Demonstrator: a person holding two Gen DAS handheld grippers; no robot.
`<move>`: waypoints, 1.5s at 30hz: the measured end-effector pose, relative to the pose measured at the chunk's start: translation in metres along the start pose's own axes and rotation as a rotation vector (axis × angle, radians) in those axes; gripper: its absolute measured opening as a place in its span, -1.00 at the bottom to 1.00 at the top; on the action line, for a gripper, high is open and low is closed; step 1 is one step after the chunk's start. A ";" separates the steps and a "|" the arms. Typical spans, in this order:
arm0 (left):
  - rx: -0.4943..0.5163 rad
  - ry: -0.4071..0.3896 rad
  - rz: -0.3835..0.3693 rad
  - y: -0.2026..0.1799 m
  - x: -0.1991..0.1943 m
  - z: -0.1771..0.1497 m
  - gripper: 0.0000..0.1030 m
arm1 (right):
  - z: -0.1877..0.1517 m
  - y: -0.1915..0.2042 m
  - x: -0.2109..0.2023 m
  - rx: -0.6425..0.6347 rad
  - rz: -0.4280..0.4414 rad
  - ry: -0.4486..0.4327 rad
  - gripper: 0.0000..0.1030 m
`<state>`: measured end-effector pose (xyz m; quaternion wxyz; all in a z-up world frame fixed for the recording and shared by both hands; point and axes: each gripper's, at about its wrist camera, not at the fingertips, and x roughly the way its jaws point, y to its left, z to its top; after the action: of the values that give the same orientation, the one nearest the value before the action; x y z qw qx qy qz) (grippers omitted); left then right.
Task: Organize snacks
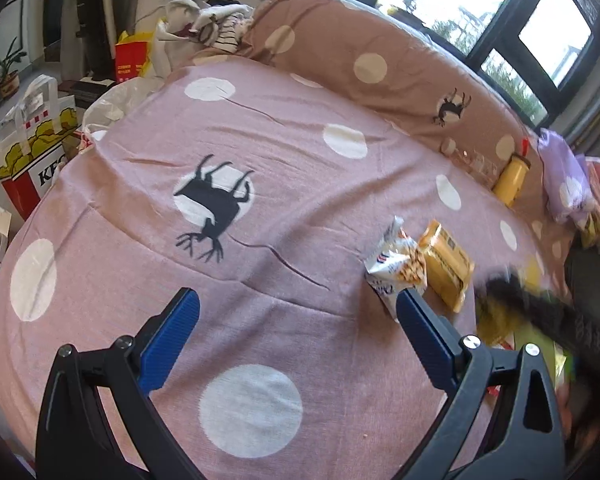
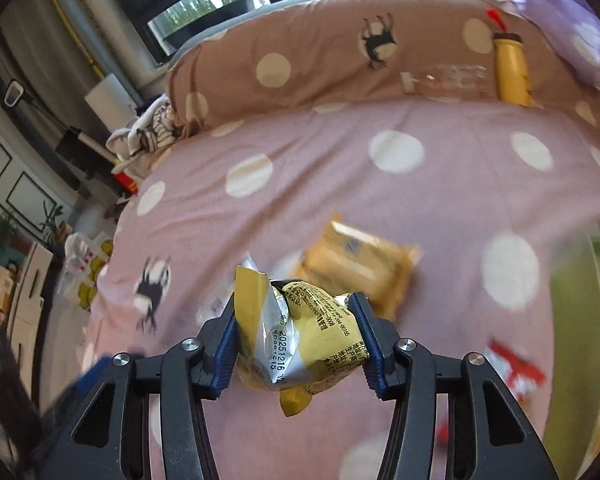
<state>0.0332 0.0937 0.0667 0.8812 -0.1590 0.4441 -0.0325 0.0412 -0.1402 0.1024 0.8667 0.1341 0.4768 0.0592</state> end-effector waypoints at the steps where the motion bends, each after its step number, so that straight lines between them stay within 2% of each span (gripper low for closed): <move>1: 0.010 0.007 -0.001 -0.003 0.001 -0.001 0.93 | -0.014 -0.008 -0.001 0.035 -0.034 0.031 0.04; 4: 0.036 0.035 -0.028 -0.012 0.005 -0.006 0.93 | -0.046 -0.024 0.006 0.071 -0.108 0.086 0.04; 6: 0.058 0.055 -0.046 -0.019 0.008 -0.010 0.93 | -0.056 -0.035 0.012 0.099 -0.126 0.111 0.04; 10: 0.127 0.097 -0.051 -0.034 0.014 -0.017 0.91 | -0.053 -0.051 0.013 0.159 -0.079 0.104 0.34; 14: 0.134 0.139 -0.116 -0.042 0.017 -0.022 0.90 | -0.052 -0.059 -0.004 0.181 -0.078 0.028 0.35; 21: 0.200 0.212 -0.273 -0.073 0.012 -0.037 0.73 | -0.059 -0.091 -0.024 0.324 0.053 0.000 0.35; 26: 0.339 0.286 -0.410 -0.112 0.010 -0.061 0.70 | -0.063 -0.091 -0.022 0.339 0.139 0.017 0.35; 30: 0.415 0.337 -0.408 -0.131 0.020 -0.076 0.69 | -0.066 -0.085 -0.015 0.322 0.175 0.051 0.35; 32: 0.410 0.373 -0.384 -0.133 0.031 -0.081 0.47 | -0.067 -0.085 -0.007 0.326 0.186 0.076 0.35; 34: 0.406 0.392 -0.372 -0.133 0.037 -0.083 0.39 | -0.068 -0.088 0.001 0.344 0.206 0.102 0.35; 36: 0.404 0.402 -0.371 -0.134 0.043 -0.086 0.23 | -0.069 -0.091 0.007 0.363 0.228 0.121 0.35; 38: 0.395 0.419 -0.386 -0.134 0.048 -0.087 -0.09 | -0.070 -0.092 0.012 0.373 0.256 0.132 0.24; 39: 0.386 0.420 -0.420 -0.136 0.049 -0.088 -0.21 | -0.070 -0.091 0.015 0.377 0.284 0.144 0.21; 41: 0.377 0.380 -0.449 -0.137 0.043 -0.085 -0.35 | -0.072 -0.088 0.014 0.375 0.305 0.147 0.04; 45: 0.428 0.257 -0.489 -0.148 0.020 -0.085 -0.41 | -0.069 -0.078 -0.011 0.312 0.261 0.049 0.01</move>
<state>-0.0099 -0.0717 0.0500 0.7975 -0.0670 0.4834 -0.3547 -0.0250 -0.2049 0.0539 0.8085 0.3259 0.4798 0.0995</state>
